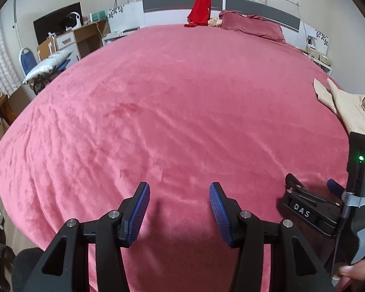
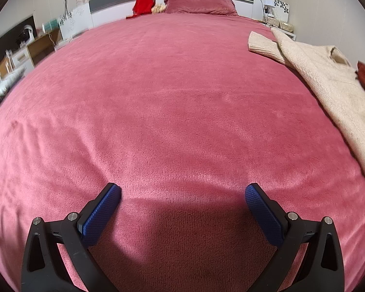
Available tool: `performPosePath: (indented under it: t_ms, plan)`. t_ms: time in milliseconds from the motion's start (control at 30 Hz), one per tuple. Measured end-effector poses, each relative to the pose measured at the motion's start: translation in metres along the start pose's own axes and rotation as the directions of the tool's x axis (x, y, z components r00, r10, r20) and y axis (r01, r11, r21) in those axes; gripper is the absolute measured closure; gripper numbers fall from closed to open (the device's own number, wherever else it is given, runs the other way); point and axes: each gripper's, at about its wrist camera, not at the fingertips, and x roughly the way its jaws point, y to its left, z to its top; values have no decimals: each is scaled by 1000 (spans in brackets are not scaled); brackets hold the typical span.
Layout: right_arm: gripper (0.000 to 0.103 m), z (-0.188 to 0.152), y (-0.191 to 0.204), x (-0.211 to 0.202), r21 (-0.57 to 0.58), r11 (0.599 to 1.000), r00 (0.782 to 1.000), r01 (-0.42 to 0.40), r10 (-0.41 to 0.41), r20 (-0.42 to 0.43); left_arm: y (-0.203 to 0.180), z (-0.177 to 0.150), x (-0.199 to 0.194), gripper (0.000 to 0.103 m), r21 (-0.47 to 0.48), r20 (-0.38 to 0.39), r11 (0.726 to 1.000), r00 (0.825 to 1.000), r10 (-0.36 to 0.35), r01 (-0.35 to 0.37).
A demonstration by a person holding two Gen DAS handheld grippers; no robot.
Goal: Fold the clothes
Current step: 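Reach the right tool to the beige sweater and grasp its hem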
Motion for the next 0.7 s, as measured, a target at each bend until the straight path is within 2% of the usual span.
performPosePath:
  t_ms: [100, 167, 233, 267, 333, 367, 400, 500, 567, 633, 700]
  plan:
    - [0, 4, 8, 1, -19, 999, 999, 42, -42, -9, -2, 0, 4, 51, 8, -10, 1000, 1000, -10, 10]
    - [0, 1, 1, 1, 11, 1000, 1000, 4, -4, -2, -11, 1, 6, 51, 41, -12, 999, 1000, -7, 8]
    - [0, 1, -9, 0, 46, 998, 999, -50, 50, -7, -22, 2, 7, 51, 79, -22, 997, 1000, -8, 10]
    - [0, 6, -13, 0, 19, 996, 996, -85, 86, -37, -26, 3, 7, 51, 98, -28, 995, 1000, -11, 13]
    - [0, 16, -20, -1, -30, 987, 983, -158, 154, -101, -34, 5, 5, 51, 126, -17, 992, 1000, -20, 22]
    - [0, 24, -33, -5, -16, 975, 970, -221, 218, -105, -37, 4, 4, 51, 133, -9, 991, 1000, -23, 24]
    - [0, 32, -48, -11, 0, 971, 966, -241, 240, -91, -39, 3, 2, 51, 140, 0, 990, 1000, -25, 25]
    - [0, 67, -104, -35, -11, 988, 988, -157, 157, -1, -46, 0, 4, 51, 144, -10, 988, 999, -47, 48]
    - [0, 93, -138, -38, -58, 995, 996, -82, 83, 25, -51, -3, 6, 51, 142, -25, 988, 998, -59, 62]
    - [0, 120, -170, -27, -105, 994, 1000, 15, -16, -1, -55, -7, 8, 51, 146, -39, 987, 997, -65, 70]
    - [0, 139, -196, -2, -148, 989, 995, 23, -36, -92, -59, -10, 11, 51, 154, -49, 985, 996, -71, 77]
